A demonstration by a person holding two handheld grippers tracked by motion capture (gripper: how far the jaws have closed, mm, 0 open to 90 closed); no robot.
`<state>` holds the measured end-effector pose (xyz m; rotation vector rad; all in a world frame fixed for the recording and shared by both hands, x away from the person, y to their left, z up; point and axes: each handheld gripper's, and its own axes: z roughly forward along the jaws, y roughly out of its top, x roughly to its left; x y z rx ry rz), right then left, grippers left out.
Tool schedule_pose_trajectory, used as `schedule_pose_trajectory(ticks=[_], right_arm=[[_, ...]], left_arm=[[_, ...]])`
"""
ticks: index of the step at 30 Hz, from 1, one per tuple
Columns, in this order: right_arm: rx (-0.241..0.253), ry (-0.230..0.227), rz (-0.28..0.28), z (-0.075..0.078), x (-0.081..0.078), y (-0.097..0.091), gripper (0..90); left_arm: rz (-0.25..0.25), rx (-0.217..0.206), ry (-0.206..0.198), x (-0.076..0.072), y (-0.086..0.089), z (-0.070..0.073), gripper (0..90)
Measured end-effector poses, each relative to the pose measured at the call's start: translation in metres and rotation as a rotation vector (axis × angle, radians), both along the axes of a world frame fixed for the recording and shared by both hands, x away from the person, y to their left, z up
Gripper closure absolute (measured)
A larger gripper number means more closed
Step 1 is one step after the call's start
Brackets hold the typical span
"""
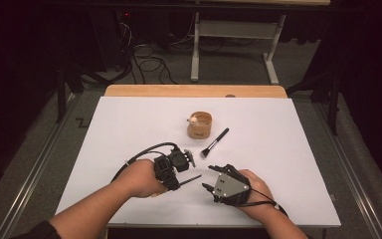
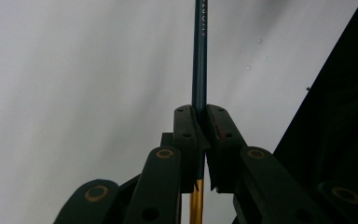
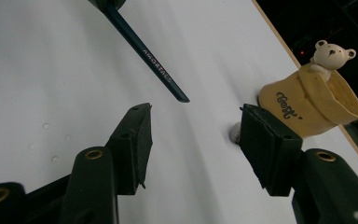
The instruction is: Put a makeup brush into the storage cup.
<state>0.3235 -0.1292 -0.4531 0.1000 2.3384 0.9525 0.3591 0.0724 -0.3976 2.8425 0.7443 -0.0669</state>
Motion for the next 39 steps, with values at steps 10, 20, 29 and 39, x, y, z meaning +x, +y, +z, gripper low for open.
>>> schedule_pose_trajectory(ticks=[10, 20, 29, 39], right_arm=[[-0.019, 0.009, 0.014, -0.001, -0.001, 0.001, 52.1], [-0.043, 0.01, 0.029, -0.001, -0.002, 0.002, 57.2], [-0.058, 0.002, 0.058, 0.001, 0.0, 0.003, 62.2], [-0.081, -0.004, 0.08, -0.002, -0.004, 0.007, 66.2]], left_arm=[[-0.001, -0.013, 0.002, -0.003, -0.003, 0.001, 83.0], [-0.028, -0.008, 0.007, -0.006, -0.008, 0.003, 83.0], [-0.05, 0.006, 0.016, -0.006, -0.01, 0.003, 83.0], [-0.061, 0.006, 0.023, -0.007, -0.013, 0.004, 83.0]])
